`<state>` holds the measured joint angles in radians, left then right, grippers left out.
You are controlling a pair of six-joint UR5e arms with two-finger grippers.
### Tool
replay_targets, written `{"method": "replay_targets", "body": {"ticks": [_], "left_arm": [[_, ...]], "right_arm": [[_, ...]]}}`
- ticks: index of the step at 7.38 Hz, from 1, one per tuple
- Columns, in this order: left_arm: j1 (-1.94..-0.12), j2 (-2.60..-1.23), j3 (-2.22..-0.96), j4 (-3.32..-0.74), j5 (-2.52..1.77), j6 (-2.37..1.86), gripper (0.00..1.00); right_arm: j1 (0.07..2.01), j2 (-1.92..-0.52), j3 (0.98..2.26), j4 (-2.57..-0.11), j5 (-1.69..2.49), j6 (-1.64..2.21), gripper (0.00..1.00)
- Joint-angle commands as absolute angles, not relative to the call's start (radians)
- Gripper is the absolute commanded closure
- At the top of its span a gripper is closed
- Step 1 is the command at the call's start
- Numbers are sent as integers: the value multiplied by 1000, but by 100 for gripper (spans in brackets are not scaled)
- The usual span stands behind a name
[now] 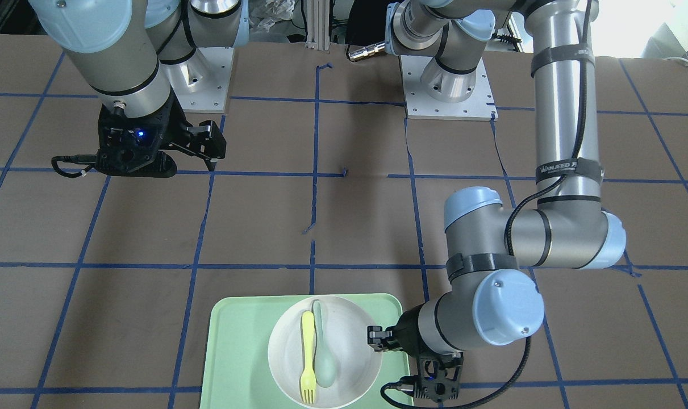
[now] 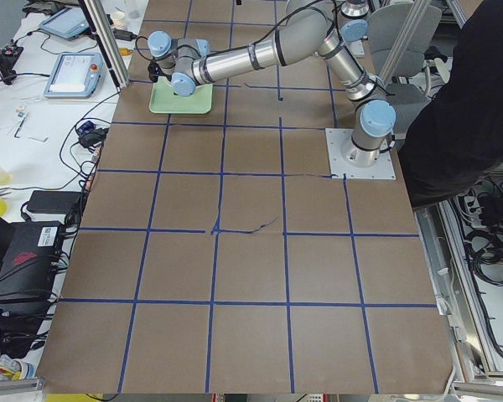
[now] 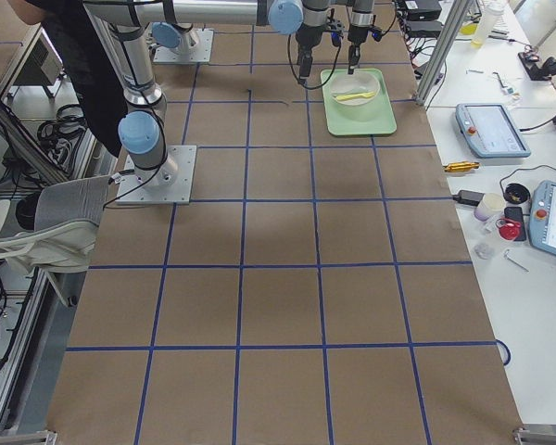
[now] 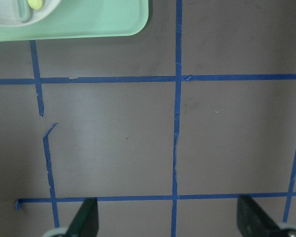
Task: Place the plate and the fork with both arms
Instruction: 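Open the left gripper and raise it away from the plate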
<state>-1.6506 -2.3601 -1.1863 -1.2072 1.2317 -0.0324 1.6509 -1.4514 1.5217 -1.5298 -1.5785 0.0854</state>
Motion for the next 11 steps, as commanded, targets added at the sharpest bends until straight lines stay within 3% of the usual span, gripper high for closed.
{"method": "replay_targets", "body": {"ticks": [1, 2, 3, 7, 8, 9, 11], "left_arm": [[-1672, -2385, -1181, -1204, 1232, -32, 100], [-1677, -2387, -1181, -1189, 1233, -34, 33], [-1677, -2381, -1181, -1154, 1233, -34, 0], [-1596, -2185, -1228, -1375, 1406, 59, 0], [-1559, -2125, -1280, -1405, 1434, 93, 0], [-1536, -2074, -1340, -1405, 1442, 118, 0], [-1516, -2036, -1376, -1405, 1442, 130, 0]], "right_arm": [[1652, -1450, 1522, -1529, -1577, 87, 0], [1652, -1447, 1522, -1538, -1577, 87, 0], [1652, -1422, 1517, -1602, -1577, 100, 0], [1669, -1228, 1450, -1978, -1580, 100, 1], [1683, -1150, 1389, -1983, -1580, 103, 45], [1710, -1056, 1324, -1996, -1580, 124, 50], [1765, -892, 1223, -2057, -1572, 143, 46]]}}
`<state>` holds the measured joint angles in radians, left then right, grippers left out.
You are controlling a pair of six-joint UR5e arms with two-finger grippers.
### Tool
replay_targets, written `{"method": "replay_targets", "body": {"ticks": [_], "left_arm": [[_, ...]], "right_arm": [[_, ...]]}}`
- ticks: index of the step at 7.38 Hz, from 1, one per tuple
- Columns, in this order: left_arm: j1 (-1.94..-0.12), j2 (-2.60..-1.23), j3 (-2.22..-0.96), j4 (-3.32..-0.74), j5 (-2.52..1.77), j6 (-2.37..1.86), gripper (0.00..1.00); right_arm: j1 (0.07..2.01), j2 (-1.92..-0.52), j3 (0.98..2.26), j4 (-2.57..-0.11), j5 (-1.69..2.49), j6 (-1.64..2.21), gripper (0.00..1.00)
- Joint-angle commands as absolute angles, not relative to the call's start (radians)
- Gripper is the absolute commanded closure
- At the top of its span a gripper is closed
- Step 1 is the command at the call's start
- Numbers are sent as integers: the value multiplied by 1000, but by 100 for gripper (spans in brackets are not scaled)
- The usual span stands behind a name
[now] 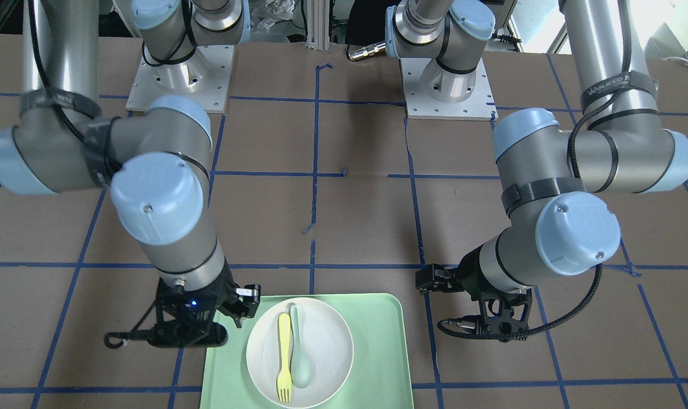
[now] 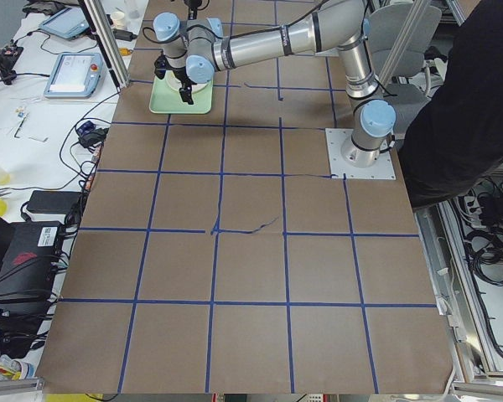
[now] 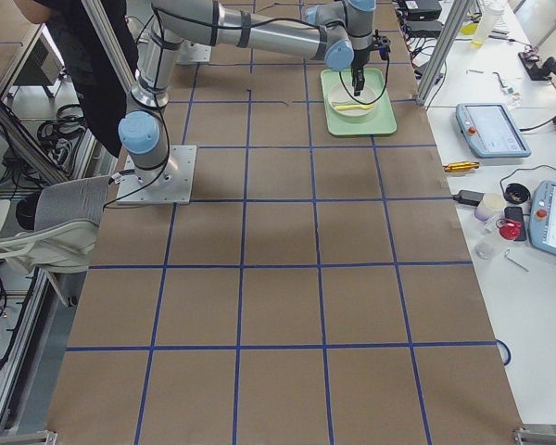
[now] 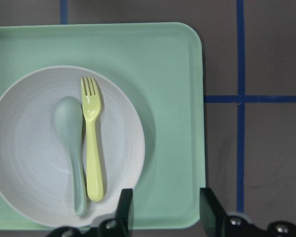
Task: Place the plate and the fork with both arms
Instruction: 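Move the right gripper over the yellow fork on the plate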
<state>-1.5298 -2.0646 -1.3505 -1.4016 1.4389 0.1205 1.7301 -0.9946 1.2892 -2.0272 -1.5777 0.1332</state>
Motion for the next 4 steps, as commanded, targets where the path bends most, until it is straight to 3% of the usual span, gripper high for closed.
{"method": "replay_targets", "body": {"ticks": [1, 4], "left_arm": [[-1516, -2034, -1382, -1404, 1442, 130, 0], [-1516, -2034, -1414, -1390, 1442, 132, 0]], "right_arm": [[1772, -858, 1206, -2059, -1533, 138, 47], [1778, -790, 1210, -2082, -1496, 140, 52]]}}
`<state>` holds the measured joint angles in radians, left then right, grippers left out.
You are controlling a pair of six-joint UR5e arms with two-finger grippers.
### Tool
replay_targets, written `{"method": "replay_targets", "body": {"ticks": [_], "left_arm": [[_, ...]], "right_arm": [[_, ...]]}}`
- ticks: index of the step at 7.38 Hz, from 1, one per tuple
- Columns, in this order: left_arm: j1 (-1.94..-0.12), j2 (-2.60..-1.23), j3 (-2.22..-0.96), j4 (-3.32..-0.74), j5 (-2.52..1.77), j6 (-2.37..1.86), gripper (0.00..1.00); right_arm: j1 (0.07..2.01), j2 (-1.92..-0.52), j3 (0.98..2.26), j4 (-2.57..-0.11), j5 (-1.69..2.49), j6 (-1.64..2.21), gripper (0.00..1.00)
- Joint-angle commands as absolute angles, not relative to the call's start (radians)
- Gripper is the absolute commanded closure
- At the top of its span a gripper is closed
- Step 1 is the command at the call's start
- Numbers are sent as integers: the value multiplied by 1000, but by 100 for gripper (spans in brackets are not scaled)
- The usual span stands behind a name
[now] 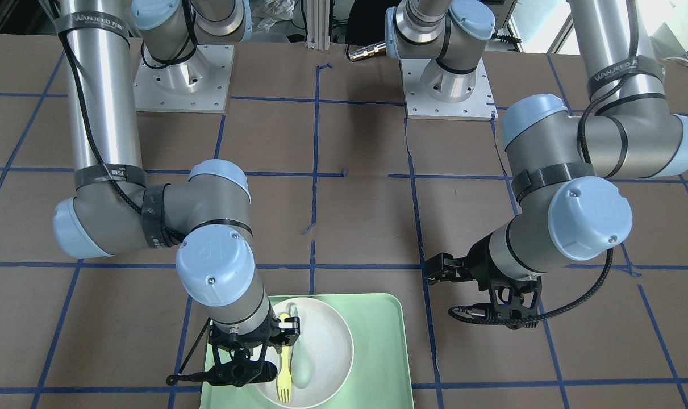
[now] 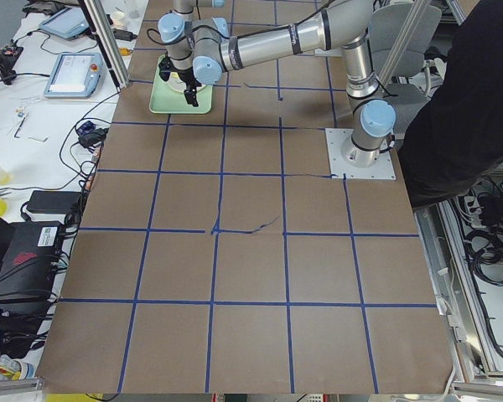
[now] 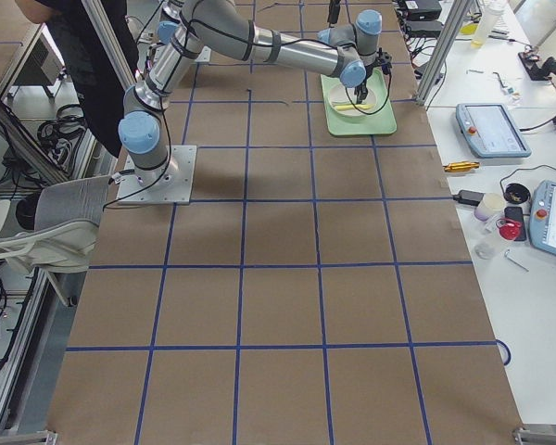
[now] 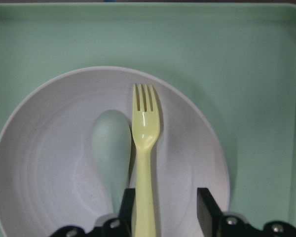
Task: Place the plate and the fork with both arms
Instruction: 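Move the right gripper over the yellow fork on the plate, then lower the right gripper and close it on the yellow fork handle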
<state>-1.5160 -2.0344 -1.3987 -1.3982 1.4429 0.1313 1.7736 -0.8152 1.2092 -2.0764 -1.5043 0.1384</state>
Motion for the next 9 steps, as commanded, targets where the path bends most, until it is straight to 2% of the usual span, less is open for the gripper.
{"method": "replay_targets", "body": {"ticks": [1, 7, 9], "left_arm": [[-1516, -2034, -1419, -1390, 1442, 133, 0], [-1516, -2037, -1419, -1388, 1442, 137, 0], [-1514, -2037, -1419, -1388, 1442, 137, 0]], "right_arm": [[1784, -790, 1212, -2082, -1474, 143, 52], [1789, -791, 1224, -2077, -1505, 121, 53], [1789, -790, 1246, -2074, -1532, 126, 58]]}}
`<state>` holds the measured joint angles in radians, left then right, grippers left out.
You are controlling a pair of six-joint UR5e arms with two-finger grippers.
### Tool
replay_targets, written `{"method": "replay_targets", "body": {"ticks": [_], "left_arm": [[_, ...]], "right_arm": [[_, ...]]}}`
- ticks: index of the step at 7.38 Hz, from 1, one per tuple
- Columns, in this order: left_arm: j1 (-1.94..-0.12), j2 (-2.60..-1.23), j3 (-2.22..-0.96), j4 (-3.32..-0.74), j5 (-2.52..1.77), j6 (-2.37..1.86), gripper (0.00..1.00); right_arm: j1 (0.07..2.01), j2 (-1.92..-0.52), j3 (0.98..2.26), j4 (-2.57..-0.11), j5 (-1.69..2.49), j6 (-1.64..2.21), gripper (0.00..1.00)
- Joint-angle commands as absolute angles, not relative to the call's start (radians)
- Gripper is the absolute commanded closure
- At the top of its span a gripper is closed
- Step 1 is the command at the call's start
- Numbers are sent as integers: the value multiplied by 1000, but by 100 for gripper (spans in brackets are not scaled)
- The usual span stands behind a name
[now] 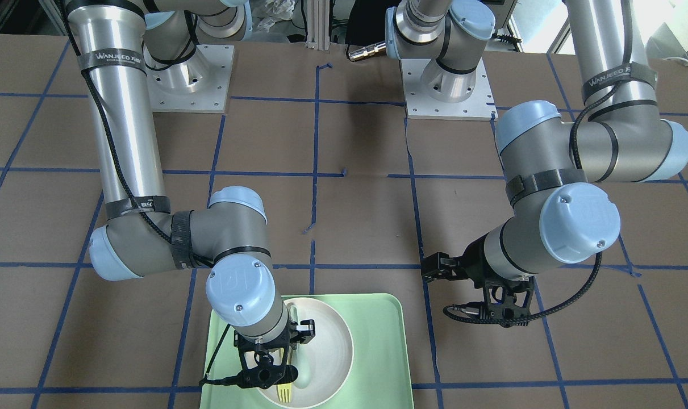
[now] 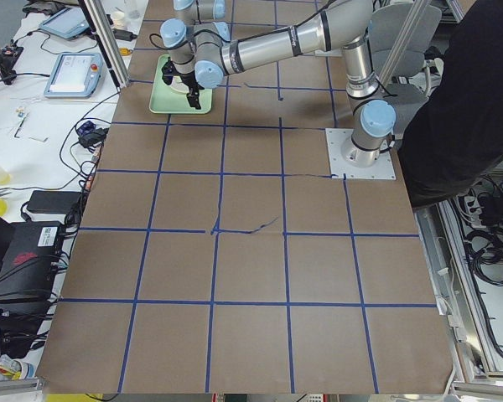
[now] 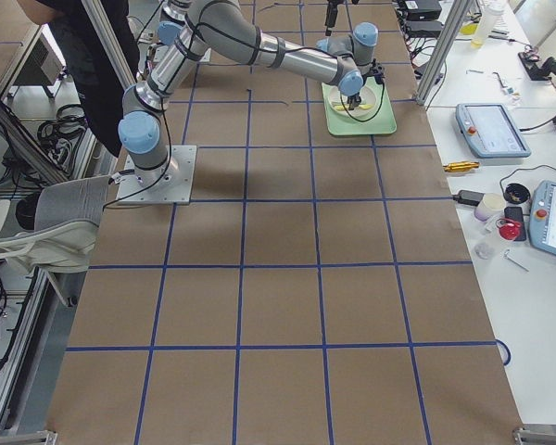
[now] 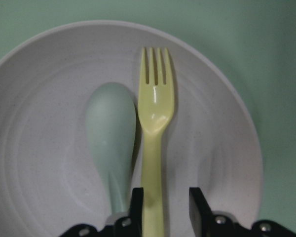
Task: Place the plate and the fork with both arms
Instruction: 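Lower the right gripper and close it on the yellow fork handle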
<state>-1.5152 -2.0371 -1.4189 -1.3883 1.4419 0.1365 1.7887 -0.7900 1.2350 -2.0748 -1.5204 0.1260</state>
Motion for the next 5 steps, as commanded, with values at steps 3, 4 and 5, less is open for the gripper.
{"method": "replay_targets", "body": {"ticks": [3, 4, 5], "left_arm": [[-1516, -2036, -1419, -1388, 1442, 137, 0], [-1516, -2037, -1419, -1388, 1442, 137, 0], [-1516, -2037, -1419, -1388, 1443, 137, 0]], "right_arm": [[1789, -787, 1241, -2077, -1517, 124, 53], [1789, -787, 1238, -2079, -1516, 123, 50], [1789, -785, 1241, -2079, -1514, 121, 50]]}}
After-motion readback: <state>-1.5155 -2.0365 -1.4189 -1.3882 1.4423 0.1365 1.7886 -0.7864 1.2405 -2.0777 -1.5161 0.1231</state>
